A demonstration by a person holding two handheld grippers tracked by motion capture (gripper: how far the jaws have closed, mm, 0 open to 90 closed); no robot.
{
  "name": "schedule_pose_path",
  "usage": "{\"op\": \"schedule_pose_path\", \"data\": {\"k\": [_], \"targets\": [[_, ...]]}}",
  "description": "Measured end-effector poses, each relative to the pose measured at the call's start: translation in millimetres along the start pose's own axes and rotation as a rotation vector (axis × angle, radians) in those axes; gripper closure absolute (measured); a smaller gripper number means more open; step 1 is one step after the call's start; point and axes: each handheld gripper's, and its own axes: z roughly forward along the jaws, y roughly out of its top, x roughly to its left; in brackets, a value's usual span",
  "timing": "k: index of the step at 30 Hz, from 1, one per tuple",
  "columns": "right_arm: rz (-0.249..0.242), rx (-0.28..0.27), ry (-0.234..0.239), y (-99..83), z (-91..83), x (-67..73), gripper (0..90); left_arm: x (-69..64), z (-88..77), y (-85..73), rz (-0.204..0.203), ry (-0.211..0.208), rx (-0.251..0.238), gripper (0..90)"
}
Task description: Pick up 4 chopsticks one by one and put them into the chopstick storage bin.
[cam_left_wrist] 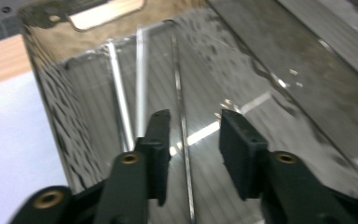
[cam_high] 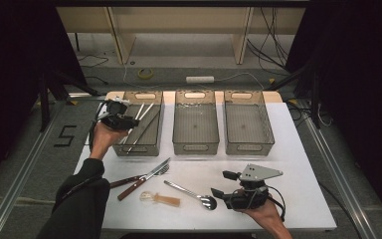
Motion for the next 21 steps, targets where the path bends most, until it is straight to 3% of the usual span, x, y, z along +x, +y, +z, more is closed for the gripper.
{"op": "schedule_pose_path", "data": {"k": [7, 11, 13, 16, 19, 21], "targets": [[-0.002, 0.002, -0.002, -0.5, 0.2, 0.1, 29.3, -20.3, -22.2, -10.8, 0.019, -0.066, -0.015, 46.0], [-0.007, 0.007, -0.007, -0.2, 0.8, 0.7, 29.4, -36.4, -38.3, -16.6, 0.039, -0.152, -0.061, 39.4], [-0.013, 0.01, -0.009, -0.2, 0.8, 1.9, 29.4, -41.0, -46.6, -17.0, 0.044, -0.16, -0.078, 34.4], [-0.013, 0.01, -0.009, 0.4, 0.9, 2.7, 29.4, -43.4, -56.7, -20.6, 0.012, -0.188, -0.11, 31.5], [-0.016, 0.02, -0.013, -0.3, 1.7, 3.6, 29.4, -46.2, -62.4, -27.2, 0.021, -0.18, -0.113, 30.2], [-0.018, 0.023, -0.013, -0.3, 1.9, 3.6, 29.5, -51.0, -65.7, -32.1, 0.049, -0.191, -0.109, 29.5]]}}
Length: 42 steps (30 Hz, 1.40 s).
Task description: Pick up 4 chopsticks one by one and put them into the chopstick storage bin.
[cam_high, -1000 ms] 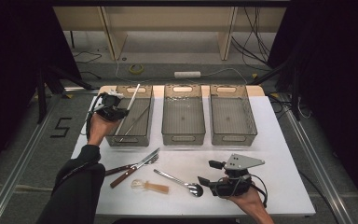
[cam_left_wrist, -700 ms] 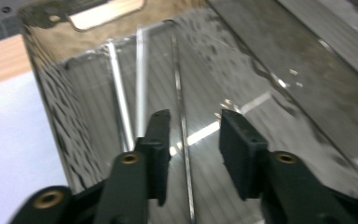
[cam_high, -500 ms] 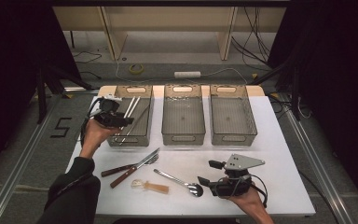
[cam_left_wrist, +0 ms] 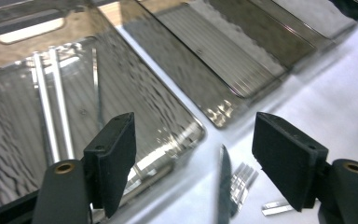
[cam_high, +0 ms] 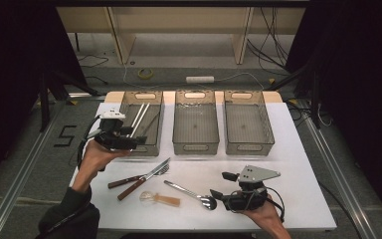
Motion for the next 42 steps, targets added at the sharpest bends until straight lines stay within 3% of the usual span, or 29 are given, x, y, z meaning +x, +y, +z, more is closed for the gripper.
{"op": "schedule_pose_path", "data": {"k": [6, 15, 20, 31, 42], "targets": [[0.002, 0.004, 0.002, 0.0, 0.0, -0.6, 29.5, -14.8, -1.7, -5.3, 0.06, -0.033, 0.008, 26.8], [0.003, 0.003, 0.002, -0.2, -0.5, -1.1, 29.5, -40.5, 3.4, -10.5, 0.173, -0.073, 0.058, 24.4], [0.004, -0.003, 0.001, -0.4, -1.9, -2.3, 29.4, -47.6, 7.3, -14.1, 0.199, -0.091, 0.082, 23.6], [0.008, -0.004, 0.0, -0.9, -2.3, -3.7, 29.3, -64.8, 8.6, -23.1, 0.298, -0.114, 0.161, 22.6], [0.01, -0.005, -0.001, -0.9, -2.6, -4.0, 29.3, -77.2, 14.9, -33.2, 0.359, -0.126, 0.221, 20.9]]}}
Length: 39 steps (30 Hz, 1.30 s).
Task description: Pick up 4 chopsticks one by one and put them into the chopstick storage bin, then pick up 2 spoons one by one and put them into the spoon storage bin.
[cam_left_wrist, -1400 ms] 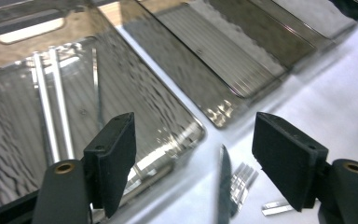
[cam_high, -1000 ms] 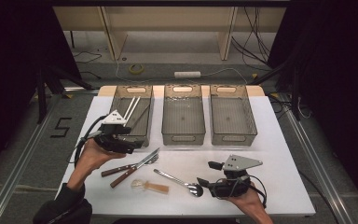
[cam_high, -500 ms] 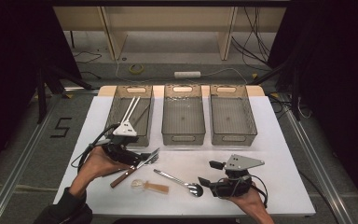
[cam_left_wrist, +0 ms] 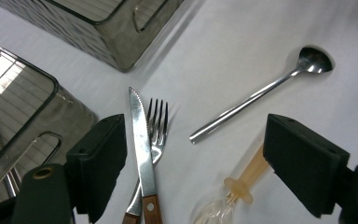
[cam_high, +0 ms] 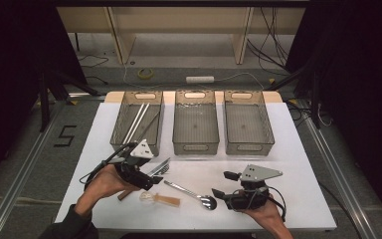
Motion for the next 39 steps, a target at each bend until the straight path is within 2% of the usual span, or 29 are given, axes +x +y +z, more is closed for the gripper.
{"op": "schedule_pose_path", "data": {"k": [6, 12, 17, 26, 29, 34, 36, 39], "targets": [[-0.003, 0.001, 0.0, 0.2, 0.3, 0.2, 29.3, -5.9, 6.8, -4.2, 0.029, -0.015, 0.05, 20.9], [-0.003, 0.009, 0.0, 0.5, 0.7, 1.1, 29.3, -10.8, 20.0, -9.9, 0.067, -0.031, 0.131, 21.0], [-0.002, 0.004, 0.001, 0.0, 0.5, -0.7, 29.3, -16.5, 26.9, -9.5, 0.094, -0.042, 0.166, 21.2], [0.001, 0.005, -0.003, -0.4, -0.2, 0.0, 29.3, -30.4, 38.9, -10.1, 0.184, -0.05, 0.239, 23.4], [-0.005, 0.01, -0.002, 0.2, 0.7, 0.9, 29.3, -32.5, 43.1, -12.8, 0.211, -0.064, 0.267, 27.6], [-0.008, 0.013, -0.001, -0.1, 1.9, 1.3, 29.3, -36.1, 49.7, -14.2, 0.223, -0.085, 0.285, 33.7], [-0.009, 0.014, -0.001, -0.2, 1.9, 1.0, 29.4, -36.8, 51.6, -14.1, 0.248, -0.087, 0.308, 36.3], [-0.01, 0.015, -0.003, -0.5, 1.9, 1.6, 29.3, -38.2, 55.0, -14.6, 0.251, -0.088, 0.305, 40.1]]}}
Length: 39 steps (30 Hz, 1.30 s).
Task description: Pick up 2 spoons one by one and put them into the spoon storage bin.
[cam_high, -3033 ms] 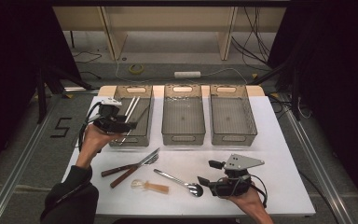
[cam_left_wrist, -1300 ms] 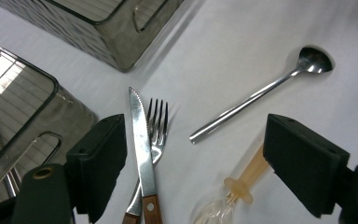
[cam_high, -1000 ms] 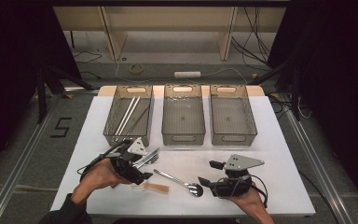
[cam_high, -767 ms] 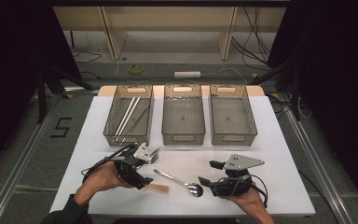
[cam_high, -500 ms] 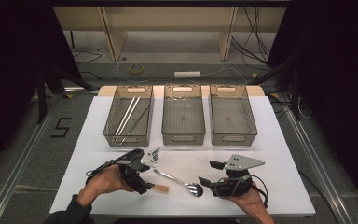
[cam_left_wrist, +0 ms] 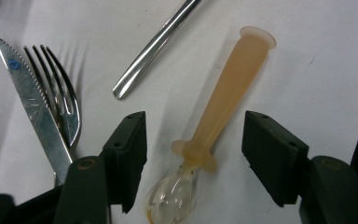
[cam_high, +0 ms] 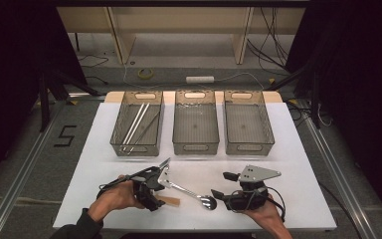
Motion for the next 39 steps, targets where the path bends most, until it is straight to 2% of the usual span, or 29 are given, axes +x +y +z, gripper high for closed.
{"op": "schedule_pose_path", "data": {"k": [11, 19, 22, 25, 31, 35, 39], "targets": [[-0.009, 0.009, 0.003, 0.5, 1.8, 1.4, 29.4, 0.4, 10.1, -1.6, 0.05, -0.022, 0.034, 57.4], [-0.011, 0.011, 0.005, 0.3, 2.4, 1.8, 29.4, 2.5, 10.7, -4.4, 0.06, -0.051, 0.018, 61.4], [-0.014, 0.016, 0.007, 0.1, 3.4, 2.5, 29.4, 3.1, 11.3, -6.2, 0.059, -0.066, -0.002, 63.5], [-0.014, 0.015, 0.007, 0.1, 3.4, 2.7, 29.4, 3.0, 10.9, -6.0, 0.076, -0.067, 0.006, 65.3], [-0.013, 0.016, 0.004, 0.0, 3.1, 2.1, 29.4, 1.9, 11.0, -7.5, 0.099, -0.068, -0.013, 66.6], [-0.014, 0.016, 0.003, -0.2, 3.0, 2.3, 29.4, 0.3, 10.5, -7.2, 0.14, -0.058, -0.011, 67.3], [-0.011, 0.016, 0.002, -0.3, 2.6, 1.8, 29.5, 0.7, 10.6, -7.0, 0.149, -0.062, -0.013, 67.6]]}}
